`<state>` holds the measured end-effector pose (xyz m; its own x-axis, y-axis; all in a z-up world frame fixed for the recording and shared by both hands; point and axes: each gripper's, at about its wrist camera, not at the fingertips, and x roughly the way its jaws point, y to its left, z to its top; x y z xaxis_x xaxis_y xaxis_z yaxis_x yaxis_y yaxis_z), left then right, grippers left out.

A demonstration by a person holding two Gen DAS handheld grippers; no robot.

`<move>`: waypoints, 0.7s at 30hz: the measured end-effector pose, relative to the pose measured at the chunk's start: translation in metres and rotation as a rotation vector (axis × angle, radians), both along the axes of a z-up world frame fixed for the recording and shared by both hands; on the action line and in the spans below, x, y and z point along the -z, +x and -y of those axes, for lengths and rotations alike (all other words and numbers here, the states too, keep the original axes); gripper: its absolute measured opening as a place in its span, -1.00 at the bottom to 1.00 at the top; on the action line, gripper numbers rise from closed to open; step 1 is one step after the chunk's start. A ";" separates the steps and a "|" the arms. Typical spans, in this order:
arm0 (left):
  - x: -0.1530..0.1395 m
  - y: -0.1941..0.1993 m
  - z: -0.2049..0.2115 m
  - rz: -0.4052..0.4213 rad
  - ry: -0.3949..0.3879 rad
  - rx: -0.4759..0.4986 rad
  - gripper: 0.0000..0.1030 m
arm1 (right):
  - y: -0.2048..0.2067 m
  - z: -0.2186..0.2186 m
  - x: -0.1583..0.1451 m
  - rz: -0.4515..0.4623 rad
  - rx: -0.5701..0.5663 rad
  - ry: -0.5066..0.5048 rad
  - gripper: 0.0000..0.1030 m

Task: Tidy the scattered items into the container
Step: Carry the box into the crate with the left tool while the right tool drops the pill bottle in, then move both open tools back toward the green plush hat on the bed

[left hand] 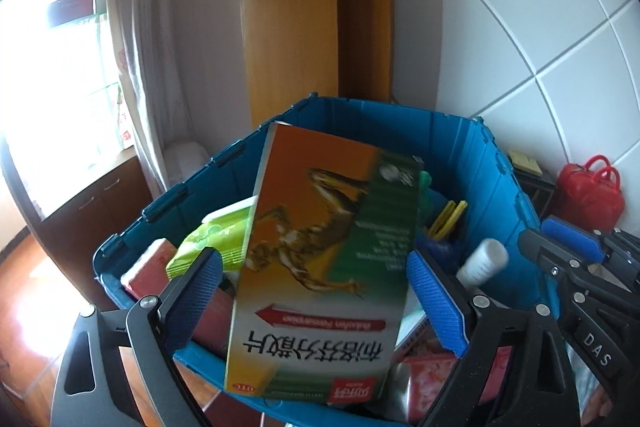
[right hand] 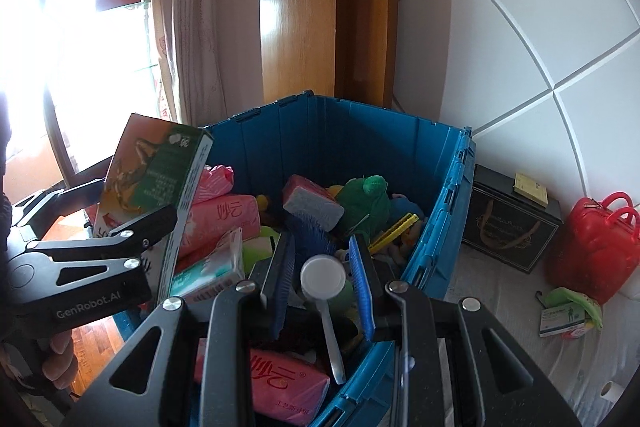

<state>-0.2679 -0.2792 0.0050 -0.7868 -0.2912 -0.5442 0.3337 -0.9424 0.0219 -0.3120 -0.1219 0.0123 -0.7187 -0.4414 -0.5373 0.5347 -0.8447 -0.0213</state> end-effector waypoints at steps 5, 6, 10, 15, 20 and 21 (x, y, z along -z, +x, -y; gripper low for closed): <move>0.003 0.007 0.006 -0.006 0.017 -0.002 0.84 | -0.001 0.001 0.003 0.004 0.029 0.015 -0.09; 0.003 0.009 0.006 -0.008 0.021 -0.001 0.84 | 0.000 0.000 0.003 0.003 0.034 0.013 -0.01; -0.001 0.019 0.003 -0.024 0.031 0.007 0.84 | 0.007 -0.005 0.002 -0.001 0.049 0.010 0.14; -0.011 0.035 -0.014 -0.058 0.027 0.030 0.85 | 0.023 -0.023 -0.005 -0.022 0.079 -0.010 0.24; -0.024 0.047 -0.051 -0.094 0.029 0.104 0.90 | 0.042 -0.060 -0.014 -0.049 0.144 -0.035 0.43; -0.026 0.049 -0.062 -0.100 0.028 0.127 0.90 | 0.045 -0.069 -0.015 -0.055 0.161 -0.039 0.48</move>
<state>-0.2189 -0.2169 0.0310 -0.8670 -0.1719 -0.4677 0.2110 -0.9770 -0.0319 -0.2667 -0.0525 0.0274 -0.8098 -0.3381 -0.4795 0.3914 -0.9201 -0.0123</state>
